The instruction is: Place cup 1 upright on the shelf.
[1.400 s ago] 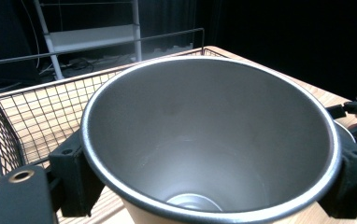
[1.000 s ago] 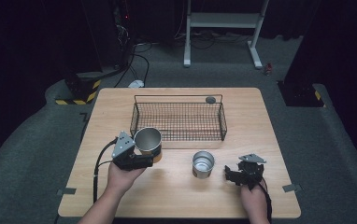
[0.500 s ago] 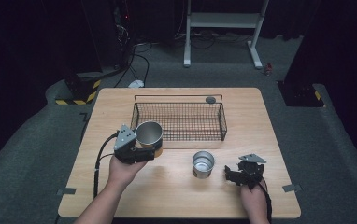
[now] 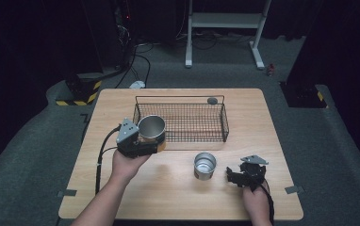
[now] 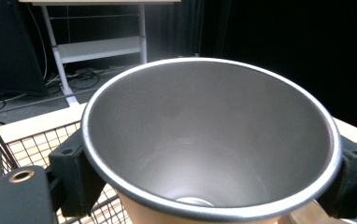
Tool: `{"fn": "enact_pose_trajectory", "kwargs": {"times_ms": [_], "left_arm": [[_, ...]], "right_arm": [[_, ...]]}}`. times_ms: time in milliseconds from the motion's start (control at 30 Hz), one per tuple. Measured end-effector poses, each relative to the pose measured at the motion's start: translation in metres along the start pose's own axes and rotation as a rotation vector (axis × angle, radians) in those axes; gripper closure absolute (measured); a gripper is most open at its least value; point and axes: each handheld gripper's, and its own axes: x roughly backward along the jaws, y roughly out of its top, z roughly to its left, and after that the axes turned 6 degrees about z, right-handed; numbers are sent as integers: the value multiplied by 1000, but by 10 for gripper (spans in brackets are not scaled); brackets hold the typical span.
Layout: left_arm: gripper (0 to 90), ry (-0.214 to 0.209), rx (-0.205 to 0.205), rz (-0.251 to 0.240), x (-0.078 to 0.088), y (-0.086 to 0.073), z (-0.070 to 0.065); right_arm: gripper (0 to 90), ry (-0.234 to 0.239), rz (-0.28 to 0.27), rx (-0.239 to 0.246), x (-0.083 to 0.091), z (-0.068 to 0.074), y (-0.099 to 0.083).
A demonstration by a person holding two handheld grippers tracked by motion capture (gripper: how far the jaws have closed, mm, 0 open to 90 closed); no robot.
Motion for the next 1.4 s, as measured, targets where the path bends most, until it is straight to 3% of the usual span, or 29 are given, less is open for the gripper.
{"fn": "enact_pose_trajectory", "kwargs": {"times_ms": [533,967,1400], "left_arm": [[138,25,-26,30,-22,12,5],[138,38,4,51,-38,20,17],[138,47,12,24,-50,32,27]], "right_arm": [[80,3,-1,1,0,0,0],[80,5,0,4,0,0,0],[80,5,0,4,0,0,0]]}}
